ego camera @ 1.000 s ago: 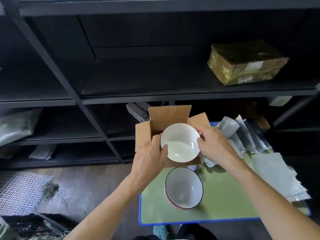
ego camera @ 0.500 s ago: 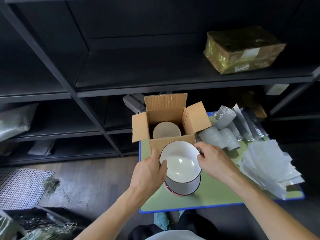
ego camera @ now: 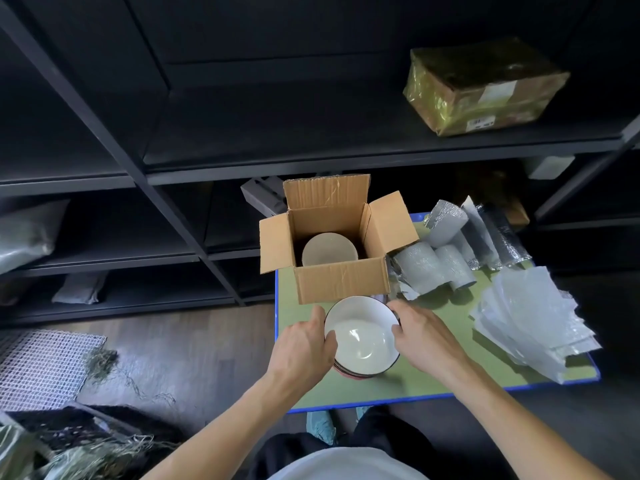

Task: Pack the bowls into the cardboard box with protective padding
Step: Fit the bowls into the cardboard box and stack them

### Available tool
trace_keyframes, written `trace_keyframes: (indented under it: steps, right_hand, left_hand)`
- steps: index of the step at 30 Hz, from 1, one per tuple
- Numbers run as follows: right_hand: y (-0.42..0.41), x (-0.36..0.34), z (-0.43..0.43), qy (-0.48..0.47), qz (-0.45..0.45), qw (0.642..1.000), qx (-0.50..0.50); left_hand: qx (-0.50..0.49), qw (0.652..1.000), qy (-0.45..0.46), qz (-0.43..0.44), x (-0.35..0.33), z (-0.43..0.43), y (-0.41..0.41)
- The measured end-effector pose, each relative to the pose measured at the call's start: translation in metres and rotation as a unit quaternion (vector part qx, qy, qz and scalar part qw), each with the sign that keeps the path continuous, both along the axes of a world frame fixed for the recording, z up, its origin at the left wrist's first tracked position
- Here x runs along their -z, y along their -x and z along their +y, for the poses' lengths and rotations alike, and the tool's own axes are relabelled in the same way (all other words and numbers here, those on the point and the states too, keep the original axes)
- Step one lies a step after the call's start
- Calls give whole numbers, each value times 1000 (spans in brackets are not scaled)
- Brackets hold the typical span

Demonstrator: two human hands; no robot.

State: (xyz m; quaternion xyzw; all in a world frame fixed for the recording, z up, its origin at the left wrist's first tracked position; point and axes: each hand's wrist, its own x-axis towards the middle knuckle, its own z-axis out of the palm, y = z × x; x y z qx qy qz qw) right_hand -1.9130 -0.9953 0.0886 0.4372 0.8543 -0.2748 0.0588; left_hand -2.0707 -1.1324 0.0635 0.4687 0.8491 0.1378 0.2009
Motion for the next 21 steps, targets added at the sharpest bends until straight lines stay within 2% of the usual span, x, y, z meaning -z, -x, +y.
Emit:
trace_keyframes:
  steps: [7, 11, 13, 19, 21]
  right_hand:
    - [1, 8, -2, -45, -14, 999, -21]
    - [2, 6, -4, -99, -61, 992, -47]
    - [3, 3, -3, -133, -70, 987, -62]
    - [23, -19, 9, -193, -1, 977, -88]
    - [36, -28, 15, -203, 3, 974, -103]
  left_hand:
    - [4, 999, 17, 34, 3, 3, 3]
    - [2, 997, 4, 82, 2, 3, 7]
    - [-2, 995, -16, 102, -2, 5, 14]
    - [-1, 973, -150, 176, -17, 22, 44]
    - [-10, 966, -168, 197, -18, 30, 55]
